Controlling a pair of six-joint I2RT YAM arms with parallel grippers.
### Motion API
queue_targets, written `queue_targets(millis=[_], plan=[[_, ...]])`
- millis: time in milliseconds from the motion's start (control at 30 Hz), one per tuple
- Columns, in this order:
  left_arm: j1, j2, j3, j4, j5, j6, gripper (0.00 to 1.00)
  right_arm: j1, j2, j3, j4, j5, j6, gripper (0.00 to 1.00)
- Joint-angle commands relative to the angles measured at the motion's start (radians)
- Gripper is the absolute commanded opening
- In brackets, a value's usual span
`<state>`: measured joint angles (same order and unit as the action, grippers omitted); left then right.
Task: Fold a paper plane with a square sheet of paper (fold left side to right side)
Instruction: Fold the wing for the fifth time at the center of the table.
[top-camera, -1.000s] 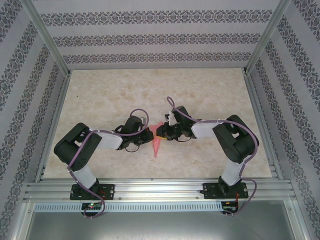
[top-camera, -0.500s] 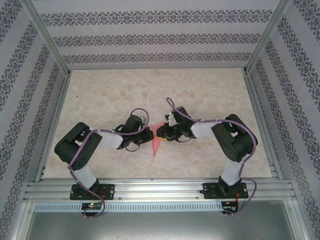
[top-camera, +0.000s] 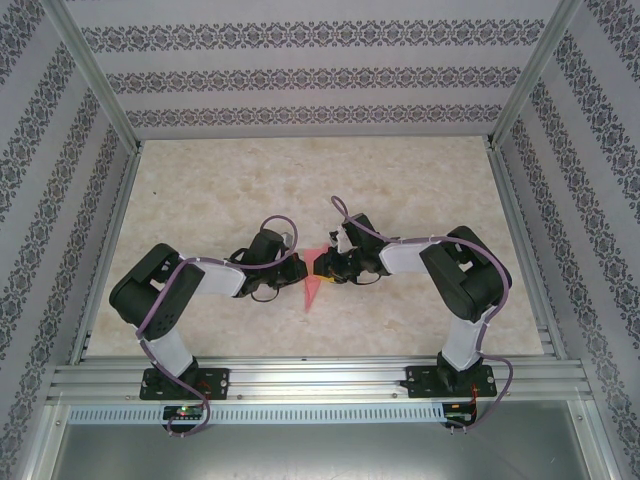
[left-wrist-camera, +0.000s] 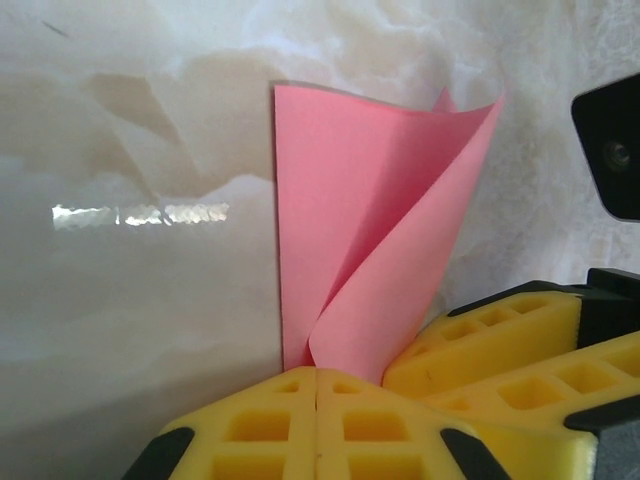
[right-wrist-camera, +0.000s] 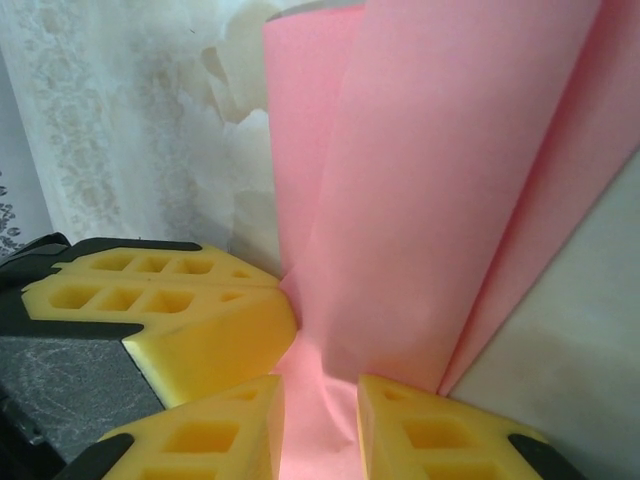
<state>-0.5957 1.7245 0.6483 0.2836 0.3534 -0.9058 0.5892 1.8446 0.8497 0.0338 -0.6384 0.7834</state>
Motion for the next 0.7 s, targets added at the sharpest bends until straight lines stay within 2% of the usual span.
queue_targets(millis=[0,233,333,467,667], plan=[[0.036,0.002,0.009,0.009,-0.053,0.02,0.12,0.011,0.036,0.02,-0.1,0.066,-0.031,0.27],[0.046,-0.132,-0.02,-0.05,-0.049,0.034,0.38,0.01,0.057,0.028,-0.135,0.081,-0.028,0.27],[0.048,-0.22,-0.052,-0.094,-0.047,0.046,0.39,0.009,0.059,0.028,-0.131,0.083,-0.023,0.27],[0.03,-0.371,-0.132,-0.137,-0.021,0.044,0.34,0.009,0.056,0.025,-0.126,0.087,-0.018,0.27],[-0.074,-0.527,-0.203,-0.14,0.003,-0.018,0.28,0.009,0.056,0.021,-0.117,0.091,-0.013,0.27]])
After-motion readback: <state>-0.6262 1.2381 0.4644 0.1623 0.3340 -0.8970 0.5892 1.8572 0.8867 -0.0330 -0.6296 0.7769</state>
